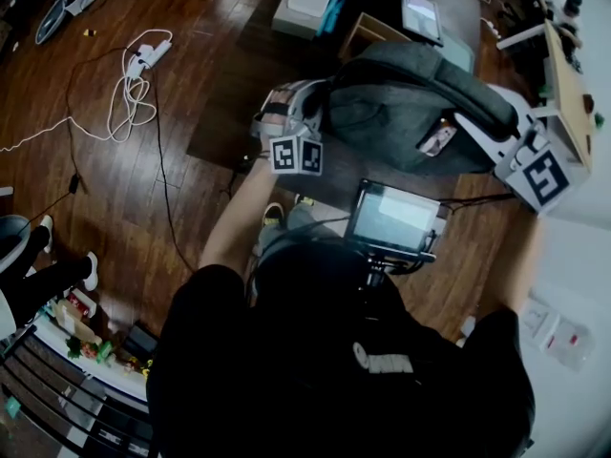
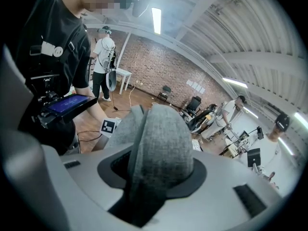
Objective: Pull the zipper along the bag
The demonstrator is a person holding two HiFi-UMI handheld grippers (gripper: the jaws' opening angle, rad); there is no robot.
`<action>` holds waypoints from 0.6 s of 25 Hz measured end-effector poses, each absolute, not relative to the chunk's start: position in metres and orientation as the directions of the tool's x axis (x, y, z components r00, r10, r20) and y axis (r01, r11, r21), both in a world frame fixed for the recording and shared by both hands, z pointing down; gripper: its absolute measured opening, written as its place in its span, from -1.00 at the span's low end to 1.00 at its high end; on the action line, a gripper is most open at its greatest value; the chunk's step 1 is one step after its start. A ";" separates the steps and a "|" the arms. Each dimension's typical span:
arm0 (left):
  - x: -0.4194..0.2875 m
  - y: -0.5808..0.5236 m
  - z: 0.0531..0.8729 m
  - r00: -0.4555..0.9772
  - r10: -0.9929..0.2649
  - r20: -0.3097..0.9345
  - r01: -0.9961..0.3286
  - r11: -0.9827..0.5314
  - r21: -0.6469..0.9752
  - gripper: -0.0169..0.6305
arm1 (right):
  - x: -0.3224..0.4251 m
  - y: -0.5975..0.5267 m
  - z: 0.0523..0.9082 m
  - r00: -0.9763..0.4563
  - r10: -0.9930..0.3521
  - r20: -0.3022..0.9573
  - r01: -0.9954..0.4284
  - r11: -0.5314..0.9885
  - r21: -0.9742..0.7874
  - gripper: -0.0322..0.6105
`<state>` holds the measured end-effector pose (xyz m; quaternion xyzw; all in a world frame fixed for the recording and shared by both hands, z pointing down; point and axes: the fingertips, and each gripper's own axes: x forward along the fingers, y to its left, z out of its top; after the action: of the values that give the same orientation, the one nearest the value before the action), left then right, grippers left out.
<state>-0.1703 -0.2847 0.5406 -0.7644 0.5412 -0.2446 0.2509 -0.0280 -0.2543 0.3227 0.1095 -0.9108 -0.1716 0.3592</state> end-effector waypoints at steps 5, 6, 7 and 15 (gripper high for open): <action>-0.180 -0.276 0.531 0.335 -0.929 0.158 -0.685 -0.355 -0.636 -0.93 | -0.015 -0.255 0.310 -0.766 -0.313 0.561 -0.137 0.933 0.333 -0.16; -0.180 -0.275 0.529 0.341 -0.925 0.166 -0.683 -0.365 -0.633 -0.93 | -0.011 -0.253 0.306 -0.777 -0.314 0.546 -0.152 0.935 0.322 -0.14; -0.180 -0.273 0.528 0.346 -0.922 0.173 -0.682 -0.374 -0.629 -0.93 | -0.007 -0.250 0.301 -0.784 -0.322 0.530 -0.171 0.934 0.314 -0.08; -0.181 -0.262 0.517 0.361 -0.909 0.208 -0.697 -0.411 -0.587 -0.93 | 0.055 -0.234 0.292 -0.782 -0.440 0.442 -0.345 0.896 0.280 0.05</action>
<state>-0.1811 -0.2620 0.5173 -0.7993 0.5025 -0.2586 0.2045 0.0549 -0.2336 0.2918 0.2089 -0.9394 -0.0924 0.2556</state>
